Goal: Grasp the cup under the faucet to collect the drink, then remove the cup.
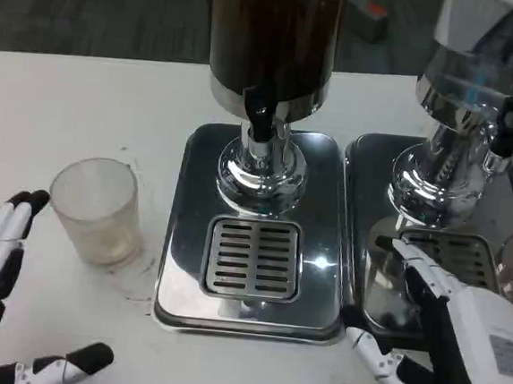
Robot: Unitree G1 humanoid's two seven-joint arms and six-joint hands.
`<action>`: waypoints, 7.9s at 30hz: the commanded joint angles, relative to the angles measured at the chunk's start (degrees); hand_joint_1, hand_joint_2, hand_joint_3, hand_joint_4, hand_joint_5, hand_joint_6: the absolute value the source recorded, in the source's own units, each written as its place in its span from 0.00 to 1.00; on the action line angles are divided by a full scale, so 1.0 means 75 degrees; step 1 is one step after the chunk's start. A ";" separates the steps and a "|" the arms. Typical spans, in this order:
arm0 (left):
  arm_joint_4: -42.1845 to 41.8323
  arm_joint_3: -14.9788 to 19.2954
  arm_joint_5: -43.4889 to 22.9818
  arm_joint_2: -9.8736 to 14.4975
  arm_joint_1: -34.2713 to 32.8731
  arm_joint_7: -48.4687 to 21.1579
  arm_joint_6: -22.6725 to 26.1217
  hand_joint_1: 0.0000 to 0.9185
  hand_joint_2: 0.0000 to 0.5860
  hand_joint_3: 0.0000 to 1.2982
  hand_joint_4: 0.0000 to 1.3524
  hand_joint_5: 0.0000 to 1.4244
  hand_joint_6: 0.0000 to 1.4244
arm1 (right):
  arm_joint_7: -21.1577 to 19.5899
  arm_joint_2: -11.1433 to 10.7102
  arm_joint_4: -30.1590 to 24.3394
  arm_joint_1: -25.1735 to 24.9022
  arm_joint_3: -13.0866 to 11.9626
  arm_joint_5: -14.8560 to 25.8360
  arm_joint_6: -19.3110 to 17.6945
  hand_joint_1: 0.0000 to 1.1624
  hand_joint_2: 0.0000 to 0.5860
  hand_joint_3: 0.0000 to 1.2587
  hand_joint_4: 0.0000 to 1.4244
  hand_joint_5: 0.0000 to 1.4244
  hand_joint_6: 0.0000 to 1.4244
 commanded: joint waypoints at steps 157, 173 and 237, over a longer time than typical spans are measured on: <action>0.5564 -0.3096 0.0241 -0.0071 -0.5670 0.1465 -0.0760 0.29 0.19 0.53 0.68 0.73 0.92 | -0.0150 0.0748 -0.0528 0.0209 0.0053 0.0116 0.0237 0.24 0.60 0.16 0.13 0.17 0.18; 0.6718 -0.3663 0.0373 -0.0631 -0.6607 0.1469 -0.0749 0.29 0.19 0.53 0.67 0.73 0.91 | -0.0413 0.1046 -0.0325 0.0097 0.0399 -0.0076 0.0316 0.24 0.60 0.17 0.13 0.18 0.18; 0.4381 -0.2507 -0.0842 0.1033 -0.5046 0.0161 -0.1108 0.00 0.05 0.24 0.21 0.25 0.28 | -0.0690 0.1466 0.0572 -0.0703 0.0959 0.0343 0.0383 0.24 0.61 0.17 0.13 0.18 0.19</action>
